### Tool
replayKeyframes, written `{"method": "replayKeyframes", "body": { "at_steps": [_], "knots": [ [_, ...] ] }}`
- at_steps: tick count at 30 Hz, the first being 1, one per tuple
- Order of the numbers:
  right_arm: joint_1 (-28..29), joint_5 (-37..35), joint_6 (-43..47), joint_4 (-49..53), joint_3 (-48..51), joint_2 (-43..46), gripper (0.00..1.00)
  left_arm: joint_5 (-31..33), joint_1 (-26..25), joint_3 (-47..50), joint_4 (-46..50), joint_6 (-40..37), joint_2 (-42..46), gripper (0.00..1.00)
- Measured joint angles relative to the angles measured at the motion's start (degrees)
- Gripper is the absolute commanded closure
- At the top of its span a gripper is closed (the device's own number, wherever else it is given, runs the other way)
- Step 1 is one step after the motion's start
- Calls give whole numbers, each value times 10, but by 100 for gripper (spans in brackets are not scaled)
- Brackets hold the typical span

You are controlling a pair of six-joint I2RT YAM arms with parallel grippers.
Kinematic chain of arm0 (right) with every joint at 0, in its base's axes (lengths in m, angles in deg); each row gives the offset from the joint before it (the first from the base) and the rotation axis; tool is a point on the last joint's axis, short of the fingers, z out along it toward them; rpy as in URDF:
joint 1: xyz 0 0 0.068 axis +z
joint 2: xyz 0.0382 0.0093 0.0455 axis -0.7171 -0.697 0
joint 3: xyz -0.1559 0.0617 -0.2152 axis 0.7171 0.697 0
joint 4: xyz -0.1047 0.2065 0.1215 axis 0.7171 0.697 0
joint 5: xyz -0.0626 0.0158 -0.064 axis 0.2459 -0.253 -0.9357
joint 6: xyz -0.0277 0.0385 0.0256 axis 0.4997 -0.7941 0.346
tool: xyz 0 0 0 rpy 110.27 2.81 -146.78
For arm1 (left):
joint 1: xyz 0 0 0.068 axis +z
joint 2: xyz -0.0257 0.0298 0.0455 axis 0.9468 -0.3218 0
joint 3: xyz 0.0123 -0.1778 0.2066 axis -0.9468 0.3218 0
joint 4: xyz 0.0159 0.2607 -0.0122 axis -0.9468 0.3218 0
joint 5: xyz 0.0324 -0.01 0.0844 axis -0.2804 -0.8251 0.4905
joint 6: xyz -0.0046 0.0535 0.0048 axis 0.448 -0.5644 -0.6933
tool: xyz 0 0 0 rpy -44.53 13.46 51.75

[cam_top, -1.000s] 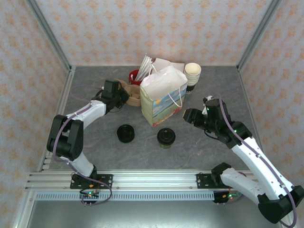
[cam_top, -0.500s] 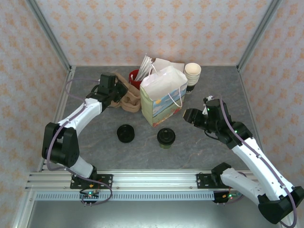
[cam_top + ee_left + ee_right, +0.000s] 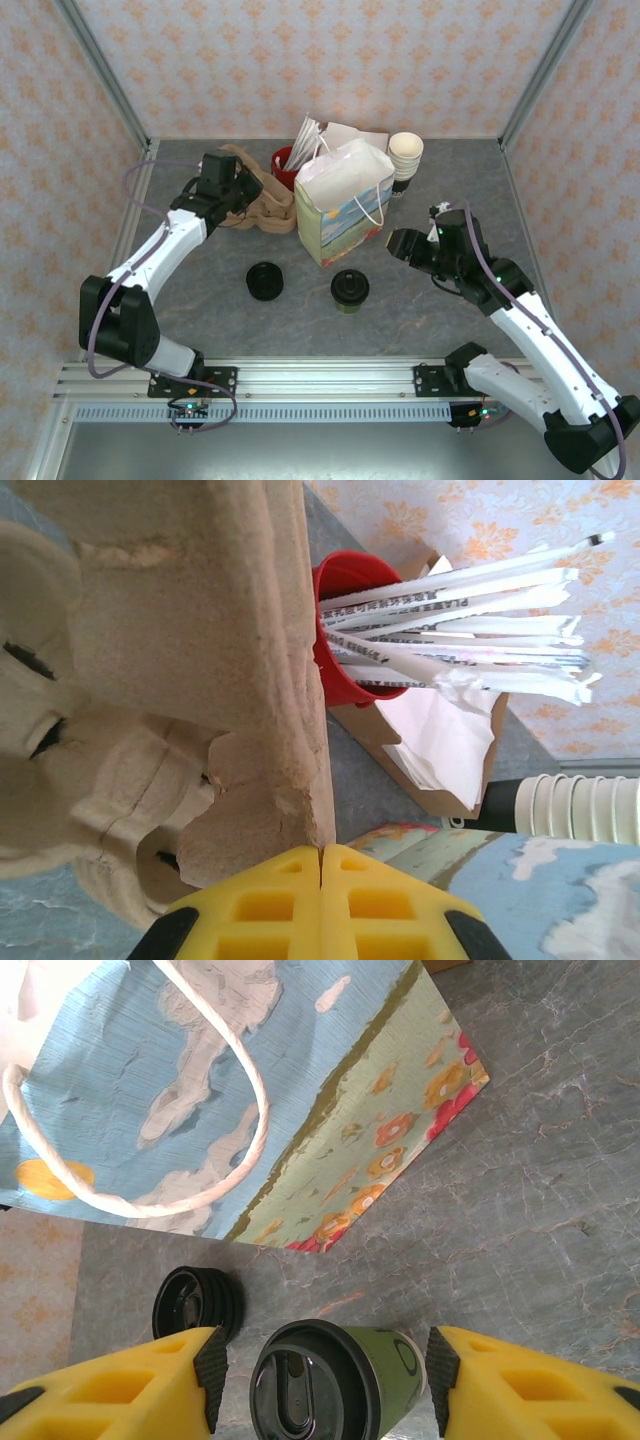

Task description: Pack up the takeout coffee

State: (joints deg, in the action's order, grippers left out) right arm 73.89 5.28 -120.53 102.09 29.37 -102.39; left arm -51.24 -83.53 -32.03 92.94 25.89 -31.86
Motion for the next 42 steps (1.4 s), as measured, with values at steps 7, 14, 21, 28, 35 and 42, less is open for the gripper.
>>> {"method": "replayKeyframes", "body": {
  "at_steps": [7, 14, 21, 28, 35, 42],
  "knots": [
    [0, 14, 10, -10, -14, 25, 42, 10, 0, -57, 89, -52, 83, 100],
    [0, 56, 39, -41, -96, 11, 40, -40, 0, -151, 170, -127, 168, 100],
    [0, 180, 57, -121, -210, -77, 39, -187, -18, -213, 191, -176, 215, 100],
    [0, 301, 61, -175, -276, -152, 37, -321, -36, -204, 146, -184, 228, 100],
    [8, 356, 70, -183, -282, -160, 37, -384, -69, -192, 87, -179, 222, 100],
    [12, 380, 89, -179, -289, -160, 45, -404, -116, -192, 60, -182, 199, 100]
  ]
}}
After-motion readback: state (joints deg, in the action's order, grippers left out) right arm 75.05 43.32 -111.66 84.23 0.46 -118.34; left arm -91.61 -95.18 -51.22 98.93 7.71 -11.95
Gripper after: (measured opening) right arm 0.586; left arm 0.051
